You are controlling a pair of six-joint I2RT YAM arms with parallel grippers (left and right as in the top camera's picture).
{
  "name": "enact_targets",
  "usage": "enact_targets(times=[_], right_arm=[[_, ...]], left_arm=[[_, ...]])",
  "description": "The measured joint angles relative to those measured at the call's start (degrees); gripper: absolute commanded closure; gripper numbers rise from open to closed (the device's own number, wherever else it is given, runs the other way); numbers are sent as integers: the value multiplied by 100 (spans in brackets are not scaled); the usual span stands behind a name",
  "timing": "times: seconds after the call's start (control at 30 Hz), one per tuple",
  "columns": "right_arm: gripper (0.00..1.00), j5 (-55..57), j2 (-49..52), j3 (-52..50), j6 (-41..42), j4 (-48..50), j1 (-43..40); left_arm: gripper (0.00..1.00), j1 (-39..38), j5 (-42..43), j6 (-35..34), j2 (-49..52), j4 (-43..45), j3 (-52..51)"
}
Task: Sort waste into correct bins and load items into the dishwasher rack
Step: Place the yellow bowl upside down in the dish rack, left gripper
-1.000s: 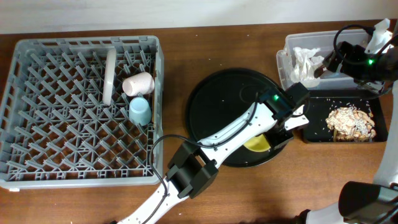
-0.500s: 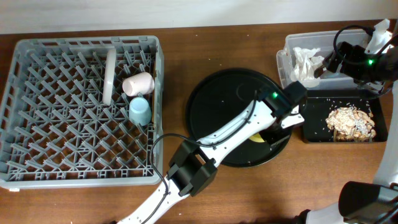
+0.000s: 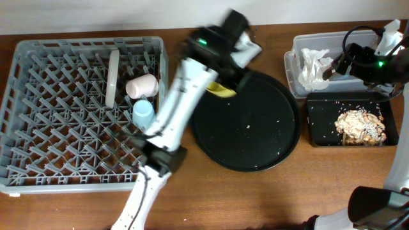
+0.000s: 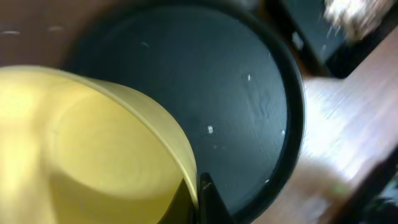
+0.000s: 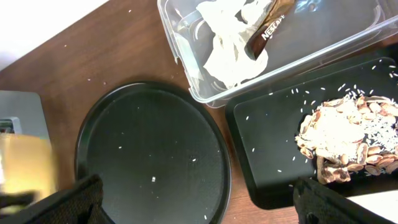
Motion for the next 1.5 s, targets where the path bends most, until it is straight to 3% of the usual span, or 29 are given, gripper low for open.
enact_targets(times=[0.1, 0.17, 0.3, 0.4, 0.57, 0.73, 0.97, 1.5], right_arm=[[2, -2, 0, -2, -31, -4, 0], [2, 0, 0, -2, -46, 2, 0], [2, 2, 0, -7, -50, 9, 0], [2, -2, 0, -11, -52, 0, 0], [2, -2, 0, -15, -50, 4, 0], [2, -2, 0, -15, -48, 0, 0], [2, -2, 0, -15, -52, 2, 0], [2, -2, 0, -15, -50, 0, 0]], left_arm=[[100, 848, 304, -81, -708, 17, -197], [100, 1541, 343, -118, -1692, 50, -1023], [100, 2608, 415, -70, -3602, 37, -3563], [100, 3471, 960, 319, -4579, 133, -5215], [100, 4586, 2900, 1923, -5228, 378, -7381], [100, 5558, 4144, 2623, -5075, 918, -8841], [100, 6039, 4752, 2848, -4935, 1683, -9748], [100, 6356, 5449, 2933, -3978, 2153, -9785]])
